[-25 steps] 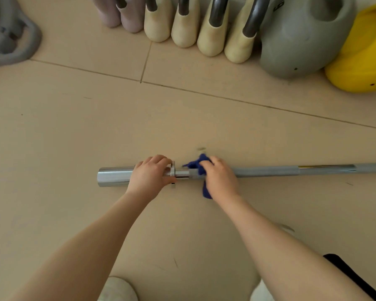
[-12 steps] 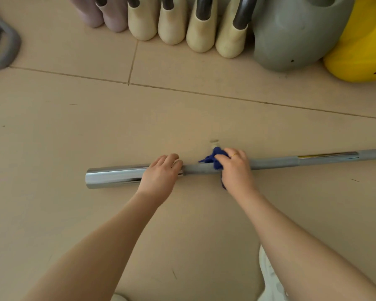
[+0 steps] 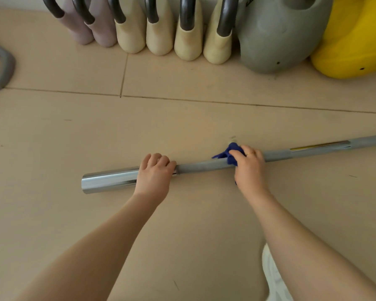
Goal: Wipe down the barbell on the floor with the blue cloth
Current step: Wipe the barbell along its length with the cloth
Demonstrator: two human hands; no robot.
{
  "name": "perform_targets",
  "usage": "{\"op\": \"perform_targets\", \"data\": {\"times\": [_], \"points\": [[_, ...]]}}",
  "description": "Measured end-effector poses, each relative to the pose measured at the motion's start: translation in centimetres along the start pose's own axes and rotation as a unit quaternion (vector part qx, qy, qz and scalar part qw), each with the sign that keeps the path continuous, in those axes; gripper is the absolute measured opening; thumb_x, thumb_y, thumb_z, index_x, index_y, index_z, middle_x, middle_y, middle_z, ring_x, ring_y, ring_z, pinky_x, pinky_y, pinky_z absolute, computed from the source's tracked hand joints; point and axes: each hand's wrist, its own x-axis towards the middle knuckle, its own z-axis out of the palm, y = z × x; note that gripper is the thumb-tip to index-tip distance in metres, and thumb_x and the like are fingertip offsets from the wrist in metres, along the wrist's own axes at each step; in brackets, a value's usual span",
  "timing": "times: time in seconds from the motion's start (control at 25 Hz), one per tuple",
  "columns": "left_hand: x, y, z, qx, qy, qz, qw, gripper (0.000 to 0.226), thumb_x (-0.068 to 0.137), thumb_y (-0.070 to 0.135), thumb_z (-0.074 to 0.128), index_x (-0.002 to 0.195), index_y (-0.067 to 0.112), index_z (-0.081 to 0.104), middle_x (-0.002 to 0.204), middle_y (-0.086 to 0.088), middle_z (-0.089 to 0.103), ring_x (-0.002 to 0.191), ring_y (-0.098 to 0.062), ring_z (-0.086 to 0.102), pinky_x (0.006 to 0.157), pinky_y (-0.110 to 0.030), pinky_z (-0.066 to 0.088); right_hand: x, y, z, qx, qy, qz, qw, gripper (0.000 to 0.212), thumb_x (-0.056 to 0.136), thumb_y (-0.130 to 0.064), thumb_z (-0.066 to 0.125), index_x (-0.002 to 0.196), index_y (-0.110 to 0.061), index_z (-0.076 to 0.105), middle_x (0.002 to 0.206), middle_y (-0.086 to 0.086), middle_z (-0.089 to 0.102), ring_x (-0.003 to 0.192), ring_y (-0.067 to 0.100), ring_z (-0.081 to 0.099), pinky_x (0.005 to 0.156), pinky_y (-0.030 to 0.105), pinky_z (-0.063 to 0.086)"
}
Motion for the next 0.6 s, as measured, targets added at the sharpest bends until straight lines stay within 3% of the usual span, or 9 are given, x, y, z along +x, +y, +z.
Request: {"op": "perform_targets", "data": {"times": [0.12,0.24,0.32,0.44,0.52,0.6], "points": [[0.2,1.8,0.0,0.000,-0.006,-0.045,0.999,0.051,0.045,-0.009,0.071,0.094,0.006,0.068,0.081,-0.008,0.067,0.088,-0.034,0.065,0.094,-0.050,0.046,-0.1,0.0,0.0,-0.023,0.006,0.114,0.993,0.039,0.067,0.016,0.054,0.100,-0.002,0.066,0.110,0.025,0.062,0.090,0.046,0.054,0.075,0.047,0.049],[0.6,4.1,0.3,0.008,0.006,-0.010,1.000,0.047,0.049,0.001,0.075,0.095,0.011,0.067,0.089,-0.007,0.065,0.086,-0.031,0.063,0.096,-0.047,0.045,-0.7,-3.0,0.9,-0.006,-0.027,0.004,1.000,0.037,0.075,-0.002,0.041,0.102,-0.007,0.066,0.112,0.019,0.063,0.089,0.040,0.058,0.077,0.042,0.053],[1.3,5.3,0.7,-0.005,0.035,0.020,0.999,0.047,0.055,0.003,0.070,0.101,0.012,0.065,0.096,-0.007,0.066,0.081,-0.029,0.063,0.093,-0.041,0.042,-0.1,-0.3,0.3,-0.008,-0.011,-0.051,0.999,0.043,0.072,-0.004,0.037,0.101,-0.007,0.068,0.105,0.019,0.066,0.083,0.040,0.060,0.078,0.040,0.054],[2.6,6.9,1.2,-0.015,0.056,0.066,0.996,0.056,0.064,0.003,0.039,0.115,0.015,0.061,0.110,-0.010,0.066,0.086,-0.028,0.065,0.083,-0.035,0.052,0.7,4.9,-0.6,0.016,0.041,0.127,0.991,0.045,0.064,0.018,0.052,0.101,-0.001,0.068,0.106,0.024,0.064,0.088,0.047,0.055,0.082,0.045,0.049],[3.5,8.2,1.0,-0.008,0.035,0.073,0.997,0.059,0.059,0.001,0.050,0.114,0.016,0.064,0.107,-0.010,0.068,0.081,-0.028,0.066,0.072,-0.033,0.055,0.7,3.7,-0.4,0.019,0.043,0.155,0.987,0.046,0.062,0.019,0.053,0.102,0.001,0.067,0.107,0.024,0.063,0.089,0.047,0.056,0.083,0.044,0.049],[4.5,9.3,0.9,-0.017,-0.001,0.064,0.998,0.061,0.049,-0.001,0.070,0.107,0.018,0.068,0.089,-0.006,0.069,0.067,-0.027,0.064,0.057,-0.029,0.052,-0.3,3.1,-0.4,0.002,0.002,0.067,0.998,0.044,0.069,0.009,0.047,0.106,-0.003,0.066,0.110,0.020,0.063,0.092,0.040,0.058,0.082,0.038,0.051]]}}
